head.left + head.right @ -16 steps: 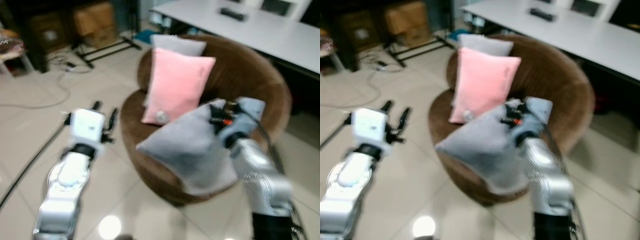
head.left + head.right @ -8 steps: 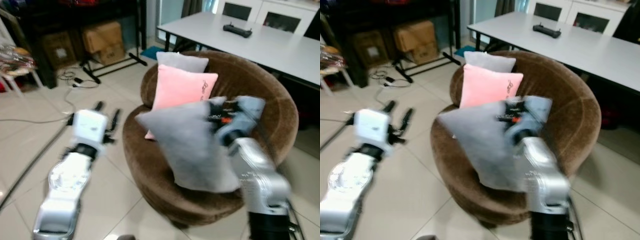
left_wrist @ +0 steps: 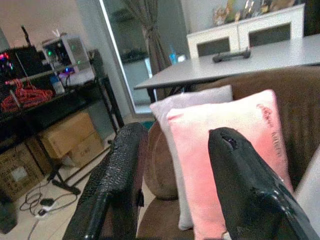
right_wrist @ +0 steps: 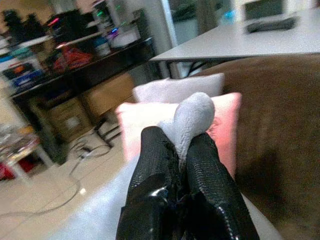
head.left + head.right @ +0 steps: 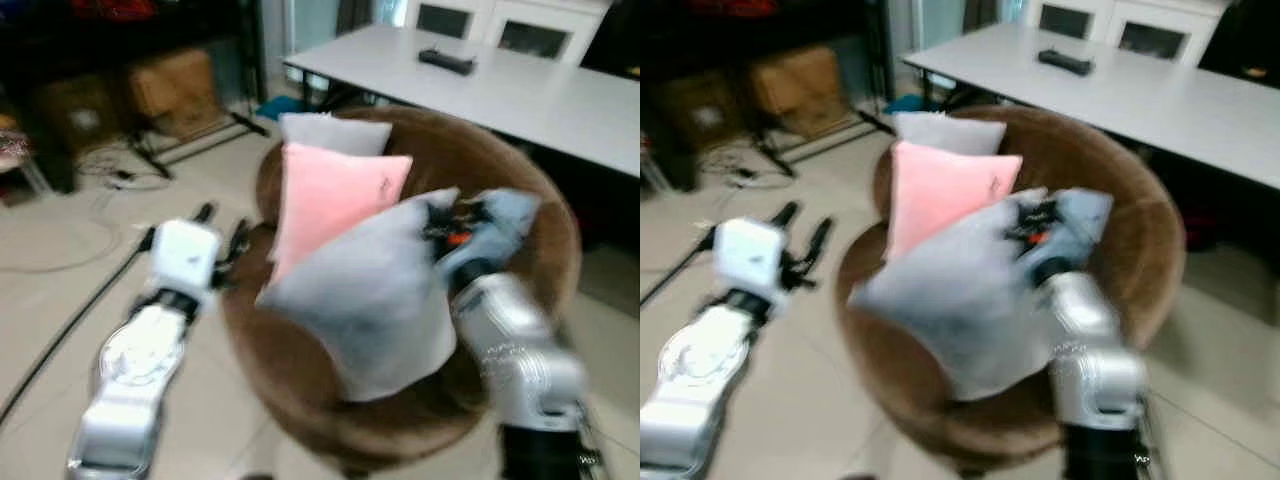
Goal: Move the pillow to the sofa from floor
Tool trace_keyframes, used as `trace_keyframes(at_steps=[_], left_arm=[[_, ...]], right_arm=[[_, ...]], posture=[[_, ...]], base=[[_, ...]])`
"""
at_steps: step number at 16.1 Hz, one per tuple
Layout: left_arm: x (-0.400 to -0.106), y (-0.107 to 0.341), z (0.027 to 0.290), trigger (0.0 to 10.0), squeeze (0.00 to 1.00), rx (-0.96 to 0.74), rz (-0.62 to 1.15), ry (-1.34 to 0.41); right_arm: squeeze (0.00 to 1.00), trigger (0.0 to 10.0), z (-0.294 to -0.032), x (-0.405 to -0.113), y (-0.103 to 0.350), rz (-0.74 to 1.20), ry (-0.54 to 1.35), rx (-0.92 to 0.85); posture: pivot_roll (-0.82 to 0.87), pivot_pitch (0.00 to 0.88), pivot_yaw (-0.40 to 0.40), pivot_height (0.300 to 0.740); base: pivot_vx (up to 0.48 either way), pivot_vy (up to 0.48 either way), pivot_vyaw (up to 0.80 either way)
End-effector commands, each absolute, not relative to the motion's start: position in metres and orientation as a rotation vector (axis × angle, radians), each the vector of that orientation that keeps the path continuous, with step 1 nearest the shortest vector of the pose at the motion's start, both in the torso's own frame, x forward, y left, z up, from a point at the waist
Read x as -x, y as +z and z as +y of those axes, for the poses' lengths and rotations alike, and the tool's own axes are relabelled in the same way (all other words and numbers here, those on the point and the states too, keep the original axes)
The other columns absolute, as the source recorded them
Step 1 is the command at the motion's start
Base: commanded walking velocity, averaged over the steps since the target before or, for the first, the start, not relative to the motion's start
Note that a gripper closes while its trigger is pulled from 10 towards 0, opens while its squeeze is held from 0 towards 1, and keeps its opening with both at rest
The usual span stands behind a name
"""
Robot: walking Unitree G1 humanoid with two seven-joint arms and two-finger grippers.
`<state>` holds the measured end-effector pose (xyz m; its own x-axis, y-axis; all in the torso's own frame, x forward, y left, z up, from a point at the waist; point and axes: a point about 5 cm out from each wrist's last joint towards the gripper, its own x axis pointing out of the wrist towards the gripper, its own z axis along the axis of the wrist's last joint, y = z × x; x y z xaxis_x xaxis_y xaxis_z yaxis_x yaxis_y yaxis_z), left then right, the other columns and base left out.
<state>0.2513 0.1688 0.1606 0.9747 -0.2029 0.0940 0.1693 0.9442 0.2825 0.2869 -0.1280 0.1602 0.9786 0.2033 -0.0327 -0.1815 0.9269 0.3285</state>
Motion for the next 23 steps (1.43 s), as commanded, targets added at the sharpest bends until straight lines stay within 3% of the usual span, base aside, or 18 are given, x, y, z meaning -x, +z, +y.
trace_keyframes(at_steps=[1, 12, 16, 18, 21, 23], left_arm=[[-0.251, 0.164, 0.162, 10.0, 0.00, -0.268, -0.135, -0.220], [-0.249, 0.158, 0.166, 10.0, 0.00, -0.309, -0.085, -0.256], [-0.251, 0.157, 0.170, 10.0, 0.00, -0.331, -0.070, -0.285], [-0.251, 0.158, 0.172, 10.0, 0.00, -0.345, -0.062, -0.311], [-0.250, 0.155, 0.176, 10.0, 0.00, -0.330, -0.020, -0.352], [-0.236, 0.146, 0.170, 10.0, 0.00, -0.255, 0.110, -0.563]], right_arm=[[0.00, 10.0, -0.138, -0.286, 0.174, 0.000, 0.177, -0.320], [0.00, 10.0, -0.134, -0.301, 0.181, -0.007, 0.239, -0.303], [0.00, 10.0, -0.128, -0.336, 0.164, 0.149, 0.118, -0.245], [0.00, 10.0, -0.126, -0.361, 0.143, 0.300, 0.064, -0.293], [0.00, 10.0, -0.128, -0.383, 0.136, 0.366, -0.066, -0.371], [0.00, 10.0, -0.128, -0.396, 0.141, 0.386, -0.170, -0.442]], posture=[[0.08, 0.000, -0.013, 0.740], [0.09, 0.000, -0.020, 0.740], [0.10, 0.000, -0.008, 0.740], [0.10, 0.000, -0.009, 0.740], [0.12, 0.000, -0.014, 0.740], [0.15, 0.000, -0.031, 0.740]], base=[[0.375, 0.000, 0.00], [0.064, 0.000, 0.00], [0.000, 0.000, 0.00], [0.000, 0.000, 0.00], [0.000, 0.000, 0.00], [0.000, 0.000, 0.00]])
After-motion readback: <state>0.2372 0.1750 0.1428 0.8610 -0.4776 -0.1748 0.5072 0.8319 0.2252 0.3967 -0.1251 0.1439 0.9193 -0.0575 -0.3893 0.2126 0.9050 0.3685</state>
